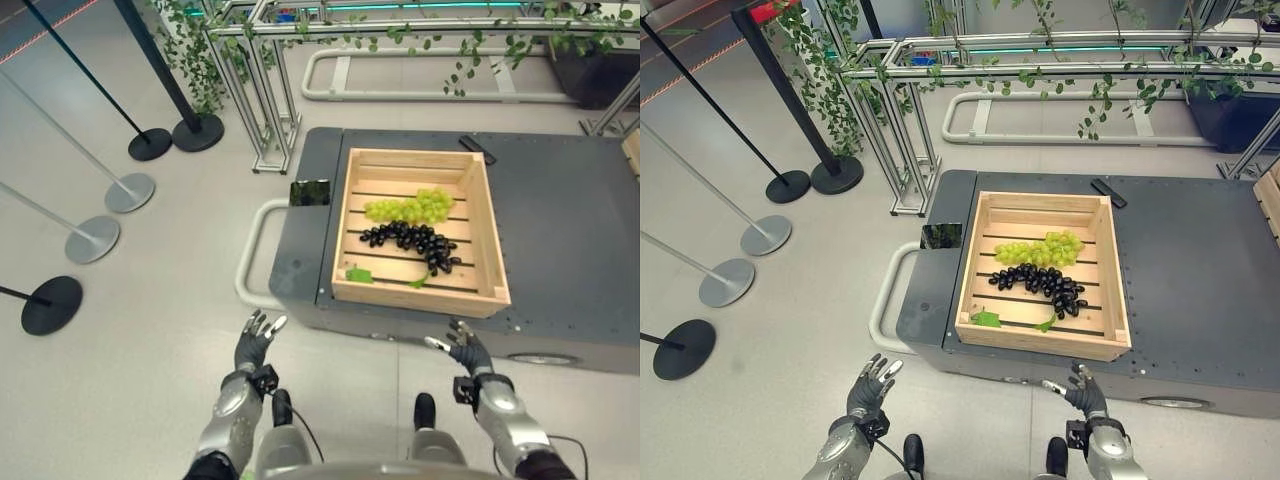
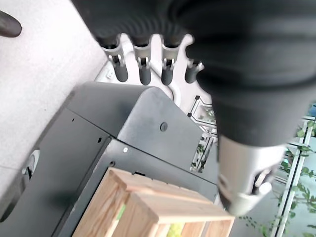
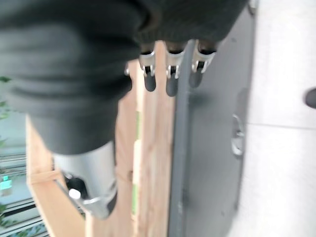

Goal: Pick up the fruits from the basket on one side to the basket on the other side

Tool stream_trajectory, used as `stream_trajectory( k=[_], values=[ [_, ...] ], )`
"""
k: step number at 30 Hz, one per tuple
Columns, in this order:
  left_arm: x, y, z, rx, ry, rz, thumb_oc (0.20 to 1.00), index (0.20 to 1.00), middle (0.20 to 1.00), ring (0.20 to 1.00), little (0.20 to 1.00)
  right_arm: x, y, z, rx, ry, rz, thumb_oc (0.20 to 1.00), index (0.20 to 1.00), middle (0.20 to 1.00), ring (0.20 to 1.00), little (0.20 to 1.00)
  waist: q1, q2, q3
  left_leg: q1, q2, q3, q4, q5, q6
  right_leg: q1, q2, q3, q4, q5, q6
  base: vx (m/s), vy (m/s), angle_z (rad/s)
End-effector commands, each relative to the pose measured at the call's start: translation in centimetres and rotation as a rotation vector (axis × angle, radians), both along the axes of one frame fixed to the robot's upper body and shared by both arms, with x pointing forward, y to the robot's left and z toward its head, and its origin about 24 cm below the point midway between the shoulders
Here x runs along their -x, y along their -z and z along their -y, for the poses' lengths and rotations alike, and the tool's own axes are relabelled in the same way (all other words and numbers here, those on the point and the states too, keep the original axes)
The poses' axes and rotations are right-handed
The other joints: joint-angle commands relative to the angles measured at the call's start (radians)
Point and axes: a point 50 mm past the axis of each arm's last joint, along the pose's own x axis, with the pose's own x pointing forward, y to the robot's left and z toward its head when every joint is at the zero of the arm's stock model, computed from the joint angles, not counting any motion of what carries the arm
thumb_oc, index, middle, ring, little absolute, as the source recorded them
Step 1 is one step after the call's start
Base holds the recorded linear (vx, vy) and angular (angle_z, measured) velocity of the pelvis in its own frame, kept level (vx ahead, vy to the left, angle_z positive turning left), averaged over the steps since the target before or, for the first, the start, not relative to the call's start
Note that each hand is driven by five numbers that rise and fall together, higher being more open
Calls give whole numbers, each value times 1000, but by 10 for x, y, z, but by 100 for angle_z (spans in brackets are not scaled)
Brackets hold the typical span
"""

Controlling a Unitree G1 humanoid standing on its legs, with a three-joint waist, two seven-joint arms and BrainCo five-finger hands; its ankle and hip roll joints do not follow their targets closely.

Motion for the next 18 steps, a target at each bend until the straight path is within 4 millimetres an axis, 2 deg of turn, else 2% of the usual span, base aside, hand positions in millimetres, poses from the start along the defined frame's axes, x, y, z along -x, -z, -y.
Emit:
stream_trajectory(
  k=[1, 4, 10, 11, 18],
  values=[
    [-14, -15, -3, -4, -4, 76, 1000, 1000, 1000, 1000, 1000, -26, -36, -1, 39, -18, 179, 1000, 1000, 1000, 1000, 1000, -6, -40, -4, -95, 8, -25, 58, 44, -16, 109, 30, -84, 10, -242, -28, 73, 36, 1],
    [-13, -13, -4, -14, -5, 63, 1000, 1000, 1000, 1000, 1000, -26, -38, 0, 38, -9, 186, 1000, 1000, 1000, 1000, 1000, -2, -46, -8, -78, 3, -22, 48, 34, -15, 120, 24, -90, 11, -240, -23, 55, 36, 1],
    [-14, -15, -7, -54, -1, 67, 1000, 1000, 1000, 1000, 1000, -36, -56, 2, 160, -33, 250, 1000, 1000, 1000, 1000, 1000, 5, -56, -15, -65, -3, -12, 23, 31, -14, 120, 9, -97, 23, -233, -11, 27, 50, 1],
    [-16, -19, -9, -125, 37, 79, 1000, 1000, 1000, 1000, 1000, -38, -58, 7, 204, -38, 242, 1000, 1000, 1000, 1000, 1000, 11, -63, -17, -63, -4, -11, 14, 31, -14, 118, 2, -103, 32, -233, -5, 20, 36, 0],
    [-18, -19, -12, -163, 54, 68, 1000, 1000, 1000, 1000, 1000, -43, -62, 7, 178, -18, 254, 1000, 1000, 1000, 1000, 1000, 31, -87, -29, -67, -21, -10, 9, 18, -1, 117, -24, -126, 56, -234, 10, 28, 49, 9]
  ],
)
